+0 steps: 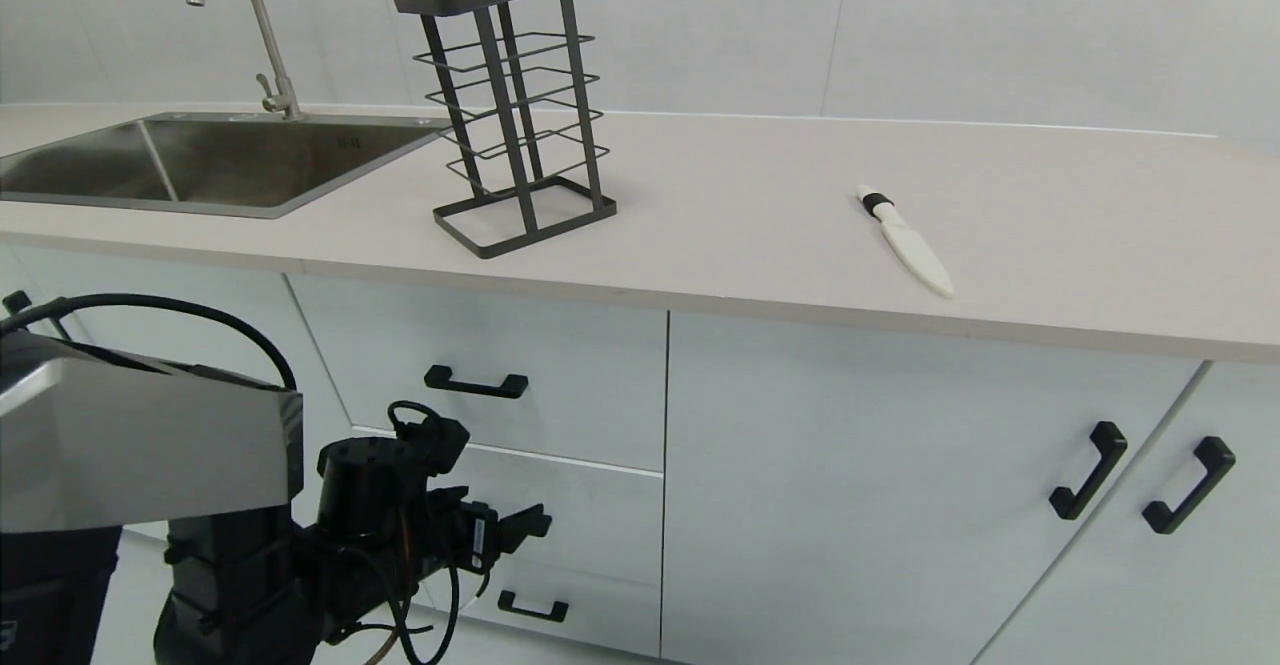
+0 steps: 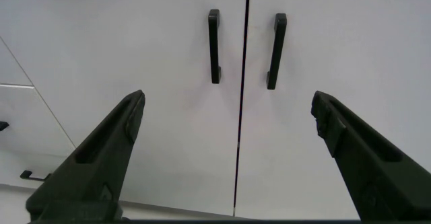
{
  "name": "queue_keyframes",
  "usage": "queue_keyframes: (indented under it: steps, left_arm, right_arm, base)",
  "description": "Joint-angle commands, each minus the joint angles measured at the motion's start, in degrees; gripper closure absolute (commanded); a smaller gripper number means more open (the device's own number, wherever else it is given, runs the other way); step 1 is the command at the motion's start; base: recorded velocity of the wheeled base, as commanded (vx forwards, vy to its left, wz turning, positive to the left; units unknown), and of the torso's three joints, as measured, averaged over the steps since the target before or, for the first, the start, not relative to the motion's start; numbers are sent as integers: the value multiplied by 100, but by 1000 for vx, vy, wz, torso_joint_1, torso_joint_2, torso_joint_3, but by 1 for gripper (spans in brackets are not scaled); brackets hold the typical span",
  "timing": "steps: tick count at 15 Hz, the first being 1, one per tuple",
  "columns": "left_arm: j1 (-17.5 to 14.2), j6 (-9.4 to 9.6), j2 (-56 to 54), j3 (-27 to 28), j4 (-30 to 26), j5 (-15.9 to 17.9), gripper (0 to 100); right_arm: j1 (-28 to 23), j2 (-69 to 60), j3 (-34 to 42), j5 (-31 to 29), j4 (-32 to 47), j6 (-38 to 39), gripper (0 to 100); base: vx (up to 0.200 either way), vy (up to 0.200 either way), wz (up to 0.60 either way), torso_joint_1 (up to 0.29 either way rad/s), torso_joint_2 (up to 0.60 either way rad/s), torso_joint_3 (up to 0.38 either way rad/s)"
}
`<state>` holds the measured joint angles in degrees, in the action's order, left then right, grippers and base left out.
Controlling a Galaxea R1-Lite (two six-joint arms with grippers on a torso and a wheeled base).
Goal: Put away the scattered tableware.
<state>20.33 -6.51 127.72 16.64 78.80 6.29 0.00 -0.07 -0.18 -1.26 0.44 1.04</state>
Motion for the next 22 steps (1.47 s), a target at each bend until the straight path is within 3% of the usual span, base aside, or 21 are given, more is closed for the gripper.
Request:
queue_keyframes:
  steps: [1, 3, 4, 7, 9, 14, 16, 17, 18, 19, 22]
  left_arm:
    - [471, -8, -1715, -1137, -31, -14, 0]
    - [718, -87, -2928, -1664, -58, -31, 0]
    - [700, -149, -3271, -1664, -128, -31, 0]
    - [322, -175, -4422, -1664, -207, -5, 0]
    - [-47, -175, -5117, -1664, -216, 4, 0]
    - [-1471, -149, -7314, -1664, -673, 39, 0]
    - [-1954, -149, -8887, -1664, -1754, 39, 0]
    - [-1989, -166, -9353, -1664, -2211, 39, 0]
    - [-1989, -175, -10320, -1664, -3327, 39, 0]
    - [-2007, -193, -10847, -1664, -3960, 39, 0]
    - [-2130, -166, -11858, -1664, -5111, 74, 0]
  right_arm:
    - [0, 7, 1, 3, 0, 2, 0]
    - [0, 7, 1, 3, 0, 2, 0]
    - [0, 7, 1, -6, 0, 2, 0]
    - [0, 7, 1, 3, 0, 2, 0]
    - [0, 7, 1, -6, 0, 2, 0]
    - [0, 7, 1, 3, 0, 2, 0]
    - [0, 7, 1, -6, 0, 2, 0]
    - [0, 7, 1, 3, 0, 2, 0]
    - [0, 7, 1, 3, 0, 2, 0]
    - [0, 7, 1, -6, 0, 2, 0]
    - [0, 7, 1, 3, 0, 2, 0]
  base:
    - [0, 0, 0, 0, 0, 0]
    - [0, 0, 0, 0, 0, 0]
    - [0, 0, 0, 0, 0, 0]
    - [0, 0, 0, 0, 0, 0]
    - [0, 0, 0, 0, 0, 0]
    - [0, 0, 0, 0, 0, 0]
    - [0, 0, 0, 0, 0, 0]
    - [0, 0, 0, 0, 0, 0]
    - [0, 0, 0, 0, 0, 0]
    - [0, 0, 0, 0, 0, 0]
    - [0, 0, 0, 0, 0, 0]
